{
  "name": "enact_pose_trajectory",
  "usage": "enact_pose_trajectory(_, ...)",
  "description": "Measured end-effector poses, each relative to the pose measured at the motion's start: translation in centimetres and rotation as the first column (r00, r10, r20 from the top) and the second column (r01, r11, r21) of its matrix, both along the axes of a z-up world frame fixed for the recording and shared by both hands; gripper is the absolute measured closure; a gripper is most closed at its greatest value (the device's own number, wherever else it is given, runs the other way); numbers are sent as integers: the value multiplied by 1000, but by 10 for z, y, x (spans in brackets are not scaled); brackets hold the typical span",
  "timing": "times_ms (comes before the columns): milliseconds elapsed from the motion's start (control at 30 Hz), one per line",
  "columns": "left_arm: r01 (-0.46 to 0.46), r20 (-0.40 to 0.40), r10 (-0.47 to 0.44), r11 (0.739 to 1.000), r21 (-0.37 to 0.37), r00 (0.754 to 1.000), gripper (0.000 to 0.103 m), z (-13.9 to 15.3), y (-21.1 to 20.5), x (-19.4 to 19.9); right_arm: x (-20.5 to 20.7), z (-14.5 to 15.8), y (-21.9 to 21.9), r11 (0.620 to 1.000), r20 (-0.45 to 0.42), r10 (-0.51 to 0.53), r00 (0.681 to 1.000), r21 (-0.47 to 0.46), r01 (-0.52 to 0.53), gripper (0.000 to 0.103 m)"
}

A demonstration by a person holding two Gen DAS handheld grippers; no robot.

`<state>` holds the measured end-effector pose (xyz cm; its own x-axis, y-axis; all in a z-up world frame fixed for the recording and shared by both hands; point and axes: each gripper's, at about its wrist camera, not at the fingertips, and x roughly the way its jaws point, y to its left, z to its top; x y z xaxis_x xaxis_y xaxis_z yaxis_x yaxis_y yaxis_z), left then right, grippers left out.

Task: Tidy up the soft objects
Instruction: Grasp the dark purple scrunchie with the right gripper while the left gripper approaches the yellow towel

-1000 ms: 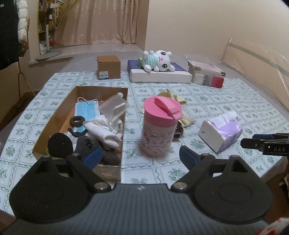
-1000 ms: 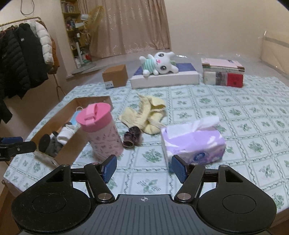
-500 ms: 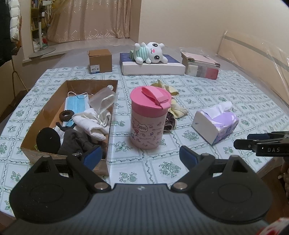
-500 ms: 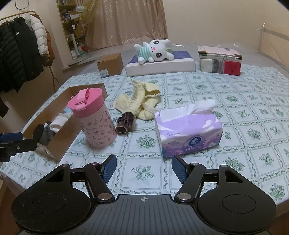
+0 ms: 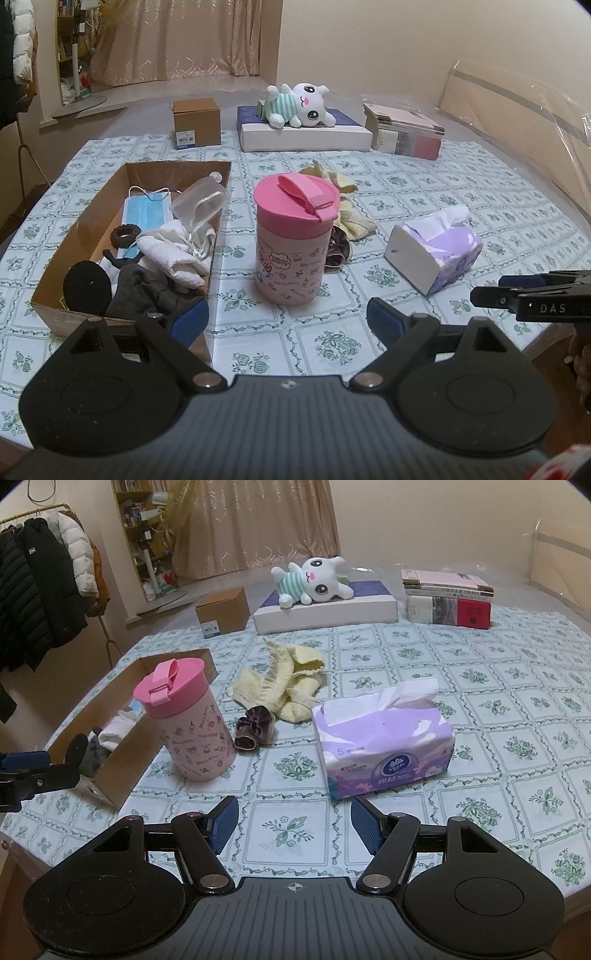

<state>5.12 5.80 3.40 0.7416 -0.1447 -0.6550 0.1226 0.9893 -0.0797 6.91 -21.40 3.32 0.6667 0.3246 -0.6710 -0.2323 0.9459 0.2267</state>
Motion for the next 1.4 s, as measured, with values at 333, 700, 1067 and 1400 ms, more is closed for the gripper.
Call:
enact_pose_trajectory(333,22,-20,-23,999,-31,1000,12,-5,11,14,10,-2,-4,1000,24,20,1000,-17,-20,36)
enact_pose_trajectory(700,188,5,-189,977,101,982,12,6,44,61,56,7,7,941,125,311,942,-181,-286,36)
enact_pose_trajectory(1067,366,-41,-371,881,301,928,12,9,81,137,120,-19,50,644,31,717,697,-411,-645,36)
enact_pose_trajectory(1400,460,-81,-457,840,287,886,12,-1,88,208,173,-63,98,426,-117,844,523,-446,-787,36)
